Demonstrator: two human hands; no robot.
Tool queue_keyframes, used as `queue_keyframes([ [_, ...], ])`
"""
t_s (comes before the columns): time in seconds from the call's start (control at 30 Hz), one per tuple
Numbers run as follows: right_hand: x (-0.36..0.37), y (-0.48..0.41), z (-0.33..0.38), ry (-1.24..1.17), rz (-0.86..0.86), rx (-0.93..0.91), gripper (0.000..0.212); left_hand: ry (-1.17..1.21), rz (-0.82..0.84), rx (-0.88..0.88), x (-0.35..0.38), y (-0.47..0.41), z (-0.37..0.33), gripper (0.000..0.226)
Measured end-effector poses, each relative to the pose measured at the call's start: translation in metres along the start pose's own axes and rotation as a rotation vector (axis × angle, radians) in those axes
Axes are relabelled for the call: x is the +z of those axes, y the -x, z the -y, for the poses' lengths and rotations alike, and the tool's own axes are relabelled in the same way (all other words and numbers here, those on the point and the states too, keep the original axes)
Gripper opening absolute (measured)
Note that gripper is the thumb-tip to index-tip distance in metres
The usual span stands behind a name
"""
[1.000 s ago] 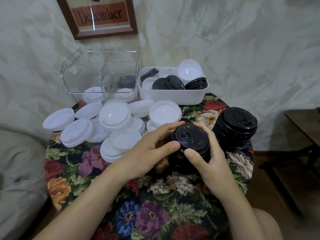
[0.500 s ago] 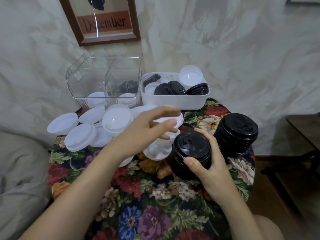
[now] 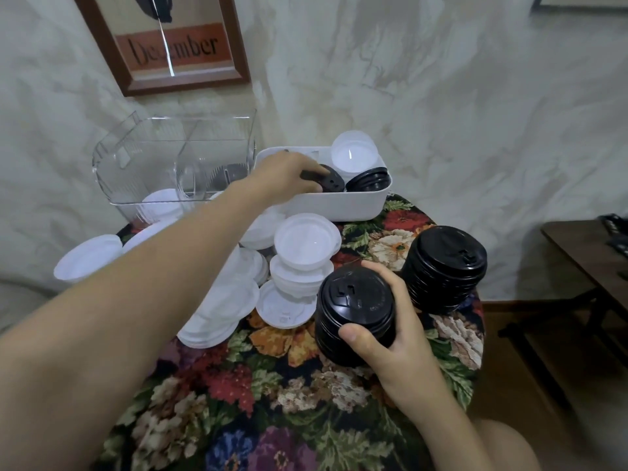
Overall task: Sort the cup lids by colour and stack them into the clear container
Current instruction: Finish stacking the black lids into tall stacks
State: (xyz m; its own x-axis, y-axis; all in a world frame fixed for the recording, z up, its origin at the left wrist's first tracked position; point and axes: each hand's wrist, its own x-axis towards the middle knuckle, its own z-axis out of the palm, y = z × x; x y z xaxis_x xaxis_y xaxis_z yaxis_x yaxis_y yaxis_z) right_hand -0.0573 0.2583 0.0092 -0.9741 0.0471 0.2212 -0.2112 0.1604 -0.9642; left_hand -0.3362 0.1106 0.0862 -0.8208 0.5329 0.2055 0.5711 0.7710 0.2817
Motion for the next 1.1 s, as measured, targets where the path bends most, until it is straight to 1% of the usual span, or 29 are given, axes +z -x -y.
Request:
queue_keyframes([
  [0.07,-0.001,0.000,-0.002,0.005,-0.001,0.004,0.070,0.024,-0.034,-0.007,-0.001,0.000,0.002,0.034],
  [0.17,-0.002,0.000,-0.003,0.006,-0.004,0.001,0.070,0.050,-0.143,-0.007,-0.002,0.007,0.003,0.021],
  [0.23,-0.001,0.000,-0.003,0.004,-0.005,0.000,0.071,0.023,-0.199,-0.001,-0.002,0.013,0.003,0.019],
  [0.3,-0.001,0.001,-0.003,0.002,-0.005,-0.002,0.072,0.014,-0.209,0.012,-0.002,0.019,0.004,0.019],
  [0.37,0.000,0.002,-0.003,0.002,-0.009,0.000,0.073,0.011,-0.186,0.015,-0.002,0.021,0.004,0.023],
  [0.5,0.000,0.002,-0.002,0.010,-0.009,0.003,0.073,-0.037,-0.048,0.062,-0.004,0.017,0.003,0.039],
  [0.6,-0.001,0.001,-0.002,0.009,-0.009,0.004,0.073,-0.031,-0.001,0.043,-0.006,0.013,0.003,0.037],
  [0.8,-0.001,0.000,-0.003,0.000,-0.005,-0.003,0.074,0.072,-0.158,0.017,0.005,0.017,0.008,0.031],
  [1.0,-0.002,0.001,-0.004,-0.006,-0.009,-0.009,0.075,0.176,-0.361,-0.023,-0.005,0.035,-0.009,0.034],
  [1.1,0.000,0.000,-0.003,-0.008,-0.012,-0.013,0.079,0.353,-0.450,0.020,-0.015,0.058,-0.027,0.033],
])
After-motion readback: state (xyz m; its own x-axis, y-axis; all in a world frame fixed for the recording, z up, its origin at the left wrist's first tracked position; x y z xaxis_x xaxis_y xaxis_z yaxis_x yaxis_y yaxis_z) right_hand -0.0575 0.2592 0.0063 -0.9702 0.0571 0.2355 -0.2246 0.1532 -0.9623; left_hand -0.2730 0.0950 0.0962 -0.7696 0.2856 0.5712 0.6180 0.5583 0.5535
